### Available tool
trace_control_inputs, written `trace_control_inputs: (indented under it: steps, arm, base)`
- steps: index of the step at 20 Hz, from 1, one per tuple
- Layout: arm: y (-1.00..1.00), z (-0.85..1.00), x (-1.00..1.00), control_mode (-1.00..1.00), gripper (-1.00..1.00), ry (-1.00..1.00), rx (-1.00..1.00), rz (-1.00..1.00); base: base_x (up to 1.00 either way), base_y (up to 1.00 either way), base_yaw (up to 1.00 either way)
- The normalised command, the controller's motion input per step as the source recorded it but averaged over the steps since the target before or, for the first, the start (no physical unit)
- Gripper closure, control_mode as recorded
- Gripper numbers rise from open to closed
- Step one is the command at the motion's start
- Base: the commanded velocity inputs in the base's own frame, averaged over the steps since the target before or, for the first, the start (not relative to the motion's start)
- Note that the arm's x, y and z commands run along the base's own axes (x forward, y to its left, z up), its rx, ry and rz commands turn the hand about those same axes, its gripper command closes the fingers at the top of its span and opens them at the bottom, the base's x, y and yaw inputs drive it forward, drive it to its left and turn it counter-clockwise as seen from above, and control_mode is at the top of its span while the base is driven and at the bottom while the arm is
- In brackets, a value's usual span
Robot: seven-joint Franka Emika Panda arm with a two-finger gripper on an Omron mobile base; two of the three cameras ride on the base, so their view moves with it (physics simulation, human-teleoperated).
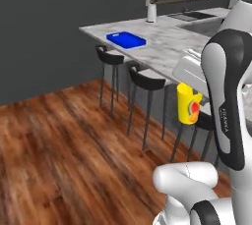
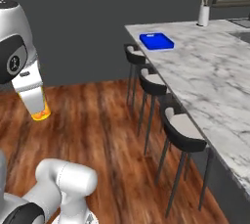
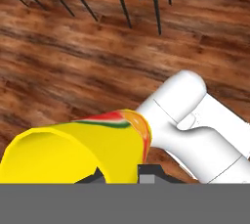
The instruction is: There is a tray on the dining counter. Grab the cup, mug, and pitcher and place them on the tray. The pitcher may be placed next to the tray if it cannot fit the tray.
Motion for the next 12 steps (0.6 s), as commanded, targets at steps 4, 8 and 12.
trace_control_inputs:
  steps: [4,8,12]
  arm:
    - [0.00,0.00,0.00,1.00,1.00,0.00,0.00,0.00]
    - [0.00,0.00,0.00,1.00,1.00,0.00,0.00,0.00]
    - [0.00,0.00,0.00,1.00,1.00,0.00,0.00,0.00]
  base:
    - [0.66,1.00,-0.42]
    - [0.65,1.00,-0.45]
    - [0.69,1.00,-0.47]
